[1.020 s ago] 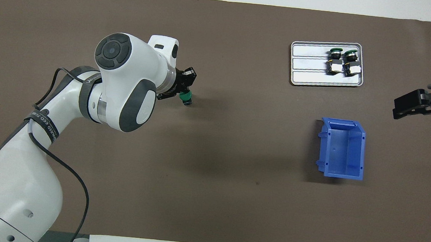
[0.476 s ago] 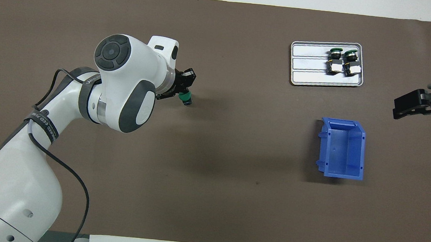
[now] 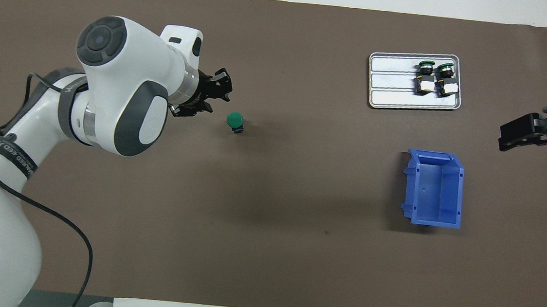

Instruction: Place and press button with both arms

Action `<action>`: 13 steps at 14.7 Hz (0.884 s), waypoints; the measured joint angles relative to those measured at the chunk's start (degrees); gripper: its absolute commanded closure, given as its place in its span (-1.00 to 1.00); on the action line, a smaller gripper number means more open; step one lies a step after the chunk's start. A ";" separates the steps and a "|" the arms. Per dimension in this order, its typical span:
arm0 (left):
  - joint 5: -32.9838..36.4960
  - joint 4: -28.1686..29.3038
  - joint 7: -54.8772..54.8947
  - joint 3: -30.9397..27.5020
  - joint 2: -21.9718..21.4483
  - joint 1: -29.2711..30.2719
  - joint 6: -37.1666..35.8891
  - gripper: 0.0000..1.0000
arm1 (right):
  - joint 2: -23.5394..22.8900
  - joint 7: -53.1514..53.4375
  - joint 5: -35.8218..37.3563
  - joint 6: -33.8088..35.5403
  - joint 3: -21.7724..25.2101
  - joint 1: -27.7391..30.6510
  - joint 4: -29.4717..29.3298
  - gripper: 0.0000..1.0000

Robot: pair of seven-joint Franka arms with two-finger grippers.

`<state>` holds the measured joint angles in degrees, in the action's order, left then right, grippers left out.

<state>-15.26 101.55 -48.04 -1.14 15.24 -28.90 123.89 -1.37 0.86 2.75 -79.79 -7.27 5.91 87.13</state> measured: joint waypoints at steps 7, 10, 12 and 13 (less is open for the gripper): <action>4.62 -3.97 11.27 -0.72 -2.75 9.71 -13.26 -1.00 | 0.00 0.00 0.00 0.00 0.00 0.00 0.00 -0.98; 5.67 -4.96 19.80 -1.24 -4.47 14.56 -19.08 -1.00 | 0.00 0.00 0.00 0.00 0.00 0.00 0.00 -0.98; 9.84 -5.15 25.08 -1.45 -5.97 17.45 -22.57 -1.00 | 0.00 0.00 0.00 0.00 0.00 0.00 0.00 -0.98; 11.13 -5.28 27.96 -1.48 -6.85 18.87 -24.49 -1.00 | 0.00 0.00 0.00 0.00 0.00 0.00 0.00 -0.98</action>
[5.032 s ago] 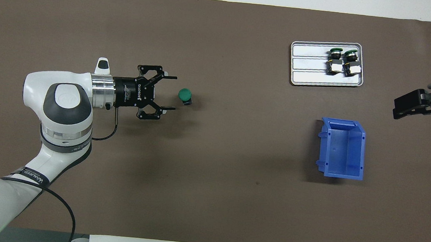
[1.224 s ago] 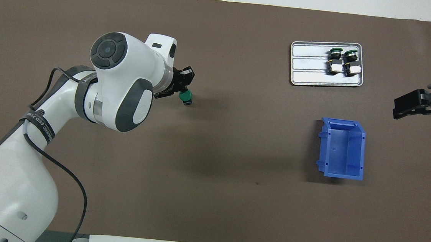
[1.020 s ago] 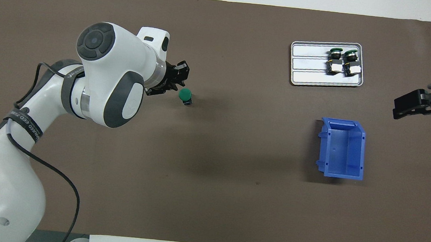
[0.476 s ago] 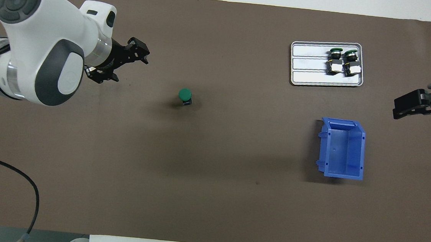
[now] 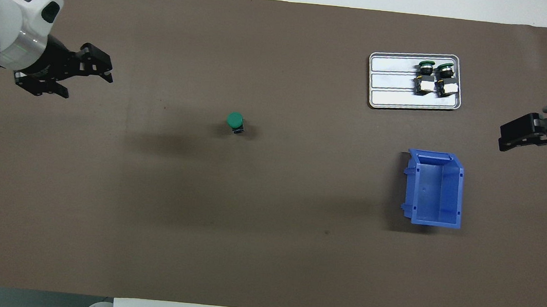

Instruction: Place and press button with both arms

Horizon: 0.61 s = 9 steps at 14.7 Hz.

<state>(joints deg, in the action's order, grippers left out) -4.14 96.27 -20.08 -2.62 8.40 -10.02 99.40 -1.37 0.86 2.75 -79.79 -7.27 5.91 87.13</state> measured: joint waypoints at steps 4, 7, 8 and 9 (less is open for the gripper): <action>1.09 -1.32 7.23 -0.15 -3.94 4.47 -8.24 -1.00 | 0.00 0.00 0.00 0.00 0.00 0.00 0.00 -0.98; 1.22 -3.62 7.79 -0.19 -4.92 6.07 -12.92 -1.00 | 0.00 0.00 0.00 0.00 0.00 0.00 0.00 -0.98; 1.22 -4.28 7.87 -0.18 -4.97 6.49 -14.32 -1.00 | 0.00 0.00 0.00 0.00 0.00 0.00 0.00 -0.98; 1.22 -4.77 7.94 -0.18 -5.05 6.69 -15.73 -1.00 | 0.00 0.00 0.00 0.00 0.00 0.00 0.00 -0.98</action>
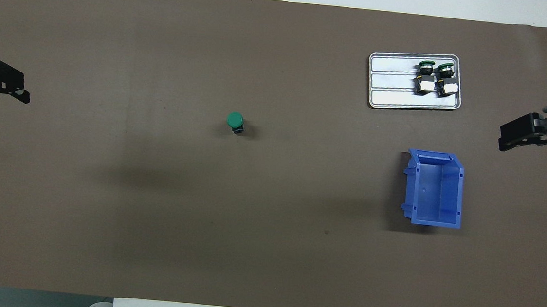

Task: Place and press button with both arms
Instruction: 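Reach the right gripper to the green button and grasp it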

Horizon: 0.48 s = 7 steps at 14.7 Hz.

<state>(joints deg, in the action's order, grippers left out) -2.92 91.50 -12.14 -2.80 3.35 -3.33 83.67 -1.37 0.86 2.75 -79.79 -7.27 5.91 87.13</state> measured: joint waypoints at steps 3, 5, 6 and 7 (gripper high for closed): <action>0.00 -0.53 0.03 0.30 -1.22 -0.04 -3.03 -1.00 | 0.00 -0.17 0.00 0.00 0.00 0.00 0.00 -0.98; 0.00 -0.53 0.03 0.51 -2.01 -0.11 -4.72 -1.00 | 0.00 -2.28 -0.38 -0.61 -0.19 -0.38 0.01 -0.98; 0.00 -0.52 0.03 0.54 -2.16 -0.11 -4.94 -1.00 | -0.01 -2.64 -1.57 -2.80 -0.35 -1.37 0.08 -0.98; 0.00 -0.52 0.03 0.54 -2.18 -0.11 -4.95 -1.00 | -0.09 -1.94 -3.12 -5.20 -0.47 -3.05 0.14 -0.98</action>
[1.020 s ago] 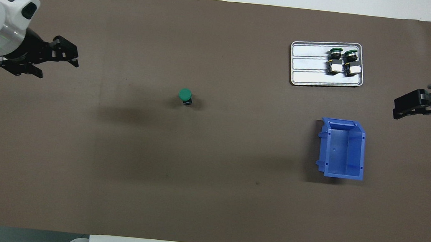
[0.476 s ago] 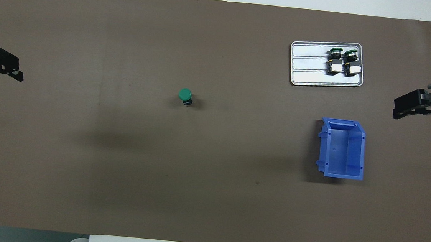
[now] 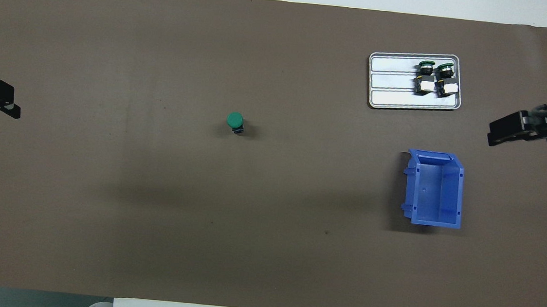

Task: Place and press button with both arms
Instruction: 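Reach the right gripper to the green button and grasp it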

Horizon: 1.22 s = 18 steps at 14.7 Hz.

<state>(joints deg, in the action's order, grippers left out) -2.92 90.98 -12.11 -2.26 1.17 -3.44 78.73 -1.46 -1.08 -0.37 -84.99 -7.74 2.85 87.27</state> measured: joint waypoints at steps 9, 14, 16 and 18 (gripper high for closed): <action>0.00 0.07 0.05 0.26 0.00 -0.02 0.01 -1.00 | -17.88 37.11 -1.57 -14.27 -0.89 -30.05 -12.25 -0.98; 0.00 0.07 0.04 0.44 0.00 -0.04 0.16 -1.00 | -33.02 46.40 8.63 -21.92 -0.69 -39.99 -20.62 -0.98; 0.00 0.07 0.04 0.44 0.00 -0.03 0.24 -1.00 | -35.38 43.93 9.49 -26.58 -0.44 -39.15 -19.07 -0.98; 0.00 0.07 0.04 0.44 0.00 -0.03 0.28 -1.00 | -36.15 41.47 9.49 -31.85 -0.38 -38.03 -15.27 -0.98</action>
<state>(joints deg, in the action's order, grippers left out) -2.92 91.05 -12.07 -1.82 1.17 -3.47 79.00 -37.62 40.39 9.12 -116.84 -8.11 -35.17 72.00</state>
